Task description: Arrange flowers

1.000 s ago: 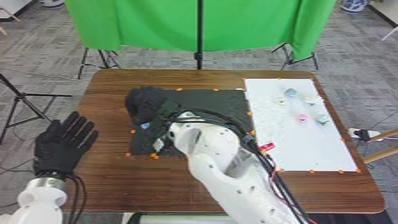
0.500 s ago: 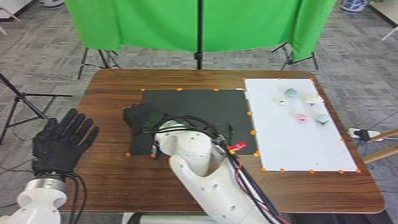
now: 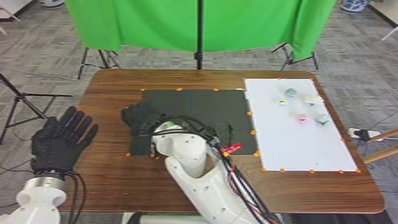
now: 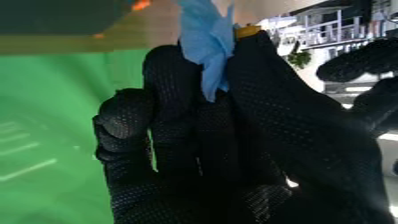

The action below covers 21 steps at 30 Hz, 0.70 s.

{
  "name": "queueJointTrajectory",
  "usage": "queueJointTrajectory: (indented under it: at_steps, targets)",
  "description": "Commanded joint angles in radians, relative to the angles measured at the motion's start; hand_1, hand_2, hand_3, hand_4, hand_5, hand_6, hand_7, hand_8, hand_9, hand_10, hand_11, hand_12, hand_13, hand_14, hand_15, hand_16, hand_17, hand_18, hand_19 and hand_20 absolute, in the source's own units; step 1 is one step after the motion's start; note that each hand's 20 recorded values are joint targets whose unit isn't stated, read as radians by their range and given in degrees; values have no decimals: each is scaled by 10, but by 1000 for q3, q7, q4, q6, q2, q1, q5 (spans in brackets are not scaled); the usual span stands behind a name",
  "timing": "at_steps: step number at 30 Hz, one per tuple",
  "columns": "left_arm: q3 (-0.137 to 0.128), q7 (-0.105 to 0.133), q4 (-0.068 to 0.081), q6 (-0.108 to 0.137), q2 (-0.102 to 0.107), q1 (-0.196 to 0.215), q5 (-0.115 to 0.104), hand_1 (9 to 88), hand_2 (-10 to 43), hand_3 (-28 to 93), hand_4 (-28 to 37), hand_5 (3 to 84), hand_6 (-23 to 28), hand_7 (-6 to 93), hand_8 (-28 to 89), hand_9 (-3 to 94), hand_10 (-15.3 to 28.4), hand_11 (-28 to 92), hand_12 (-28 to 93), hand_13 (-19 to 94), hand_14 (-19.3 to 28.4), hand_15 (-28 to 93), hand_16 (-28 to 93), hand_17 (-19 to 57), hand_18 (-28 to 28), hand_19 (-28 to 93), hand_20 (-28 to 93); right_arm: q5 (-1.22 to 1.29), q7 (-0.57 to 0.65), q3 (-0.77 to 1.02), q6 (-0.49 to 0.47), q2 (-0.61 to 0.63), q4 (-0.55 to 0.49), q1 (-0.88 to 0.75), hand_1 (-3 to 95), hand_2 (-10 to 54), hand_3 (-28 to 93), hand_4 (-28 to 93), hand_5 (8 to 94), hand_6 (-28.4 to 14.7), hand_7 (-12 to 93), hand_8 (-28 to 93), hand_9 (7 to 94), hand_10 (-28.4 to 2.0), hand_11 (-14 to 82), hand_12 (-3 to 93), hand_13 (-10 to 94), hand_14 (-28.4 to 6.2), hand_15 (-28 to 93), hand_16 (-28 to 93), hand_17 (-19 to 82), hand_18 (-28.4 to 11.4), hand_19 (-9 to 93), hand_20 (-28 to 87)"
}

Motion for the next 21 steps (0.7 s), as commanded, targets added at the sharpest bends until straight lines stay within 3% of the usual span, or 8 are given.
queueJointTrajectory:
  at_steps: [1, 7, 8, 11, 14, 17, 19, 21]
  targets:
    - [-4, 1, 12, -27, -5, 4, 12, 318, 155, 764, -283, 453, 86, 210, -117, 378, 150, 295, 117, 305, 163, 511, -90, -60, 160, 430, 154, -166, 18, -9, 9, -8, 8, -12, 627, -95, 745, -283, 633, -23, 487, 41, 757, -116, 211, 467, 623, -76, 558, 487, 355, -201, 840, 468]
    - [0, 3, 13, -34, -8, 1, 12, 327, 147, 767, -283, 454, 86, 211, -116, 378, 149, 295, 119, 303, 164, 506, -90, -60, 160, 428, 153, -162, 44, -31, 32, 11, -6, -8, 644, -95, 736, -283, 602, -23, 489, 21, 722, -111, 136, 399, 588, -75, 575, 477, 346, -201, 842, 471]
    - [5, 15, 15, -39, -4, 3, 15, 327, 146, 767, -283, 454, 86, 211, -116, 377, 148, 295, 119, 303, 163, 504, -90, -60, 161, 428, 153, -194, 31, -32, 50, 14, -5, -10, 644, -95, 736, -283, 601, -23, 480, 19, 710, -114, 148, 382, 583, -77, 580, 474, 345, -202, 842, 473]
    - [10, 33, 7, -30, -1, 4, 64, 341, 138, 774, -283, 456, 84, 213, -116, 377, 147, 295, 119, 303, 162, 501, -89, -59, 161, 426, 152, -238, 27, -38, 68, 27, -5, -9, 650, -95, 734, -283, 600, -19, 454, 10, 663, -126, 212, 305, 560, -80, 595, 464, 340, -202, 843, 473]
    - [2, 33, 6, -35, 0, 5, 44, 347, 135, 775, -283, 462, 83, 218, -117, 378, 145, 296, 120, 302, 157, 496, -88, -58, 161, 425, 151, -223, 55, -46, 36, 36, -11, -7, 657, -95, 738, -283, 601, -18, 443, 7, 623, -144, 260, 225, 533, -87, 602, 451, 330, -197, 835, 466]
    - [-1, 42, 3, -28, 0, 10, 49, 352, 127, 774, -283, 463, 84, 219, -118, 378, 146, 297, 120, 300, 156, 494, -86, -58, 161, 424, 151, -205, 76, -59, -6, 48, -26, -4, 658, -95, 742, -283, 601, -17, 416, -20, 604, -151, 263, 205, 515, -95, 611, 443, 325, -195, 832, 464]
    - [1, 46, 3, -23, 0, 10, 50, 358, 119, 774, -282, 463, 84, 219, -119, 379, 145, 297, 120, 299, 156, 494, -86, -58, 161, 422, 150, -231, 81, -68, 4, 58, -33, -7, 652, -95, 750, -283, 599, -13, 395, -159, 584, -158, 254, 199, 492, -108, 632, 430, 319, -204, 836, 473]
    - [1, 45, 0, -16, -1, 12, 44, 368, 108, 776, -282, 464, 84, 221, -119, 378, 144, 298, 120, 297, 155, 492, -86, -57, 160, 422, 150, -246, 85, -77, -20, 65, -42, -7, 639, -95, 767, -283, 594, -11, 379, -187, 563, -163, 248, 198, 454, -140, 661, 425, 305, -227, 855, 489]
